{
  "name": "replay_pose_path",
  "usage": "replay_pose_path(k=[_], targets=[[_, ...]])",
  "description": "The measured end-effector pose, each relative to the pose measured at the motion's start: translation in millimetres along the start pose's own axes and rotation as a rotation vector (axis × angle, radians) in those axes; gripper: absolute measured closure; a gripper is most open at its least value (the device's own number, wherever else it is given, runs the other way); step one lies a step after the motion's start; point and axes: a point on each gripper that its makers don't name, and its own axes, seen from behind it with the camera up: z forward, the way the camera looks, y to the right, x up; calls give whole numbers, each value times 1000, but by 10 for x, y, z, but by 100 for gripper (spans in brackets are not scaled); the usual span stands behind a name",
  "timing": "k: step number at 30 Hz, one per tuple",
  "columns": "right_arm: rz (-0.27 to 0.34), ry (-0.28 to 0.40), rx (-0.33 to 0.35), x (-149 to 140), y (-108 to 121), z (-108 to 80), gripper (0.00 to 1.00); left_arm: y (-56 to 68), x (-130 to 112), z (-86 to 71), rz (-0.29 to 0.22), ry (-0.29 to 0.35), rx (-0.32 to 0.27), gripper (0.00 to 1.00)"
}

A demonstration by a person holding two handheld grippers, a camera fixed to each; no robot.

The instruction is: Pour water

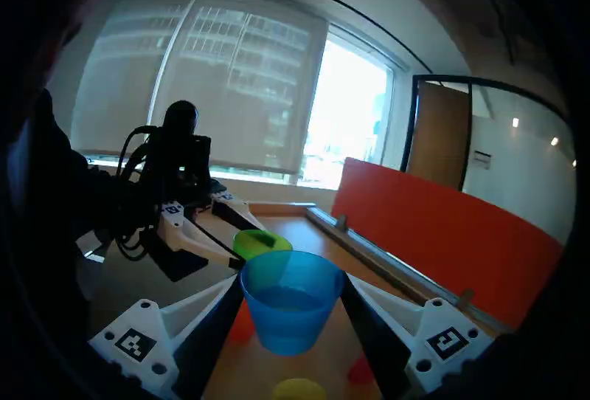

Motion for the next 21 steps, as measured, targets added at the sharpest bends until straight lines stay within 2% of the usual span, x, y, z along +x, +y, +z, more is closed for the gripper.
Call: replay_pose_path(k=[21], targets=[[-134, -39, 0, 132, 93, 71, 8, 91, -82, -77, 1, -7, -7, 13]])
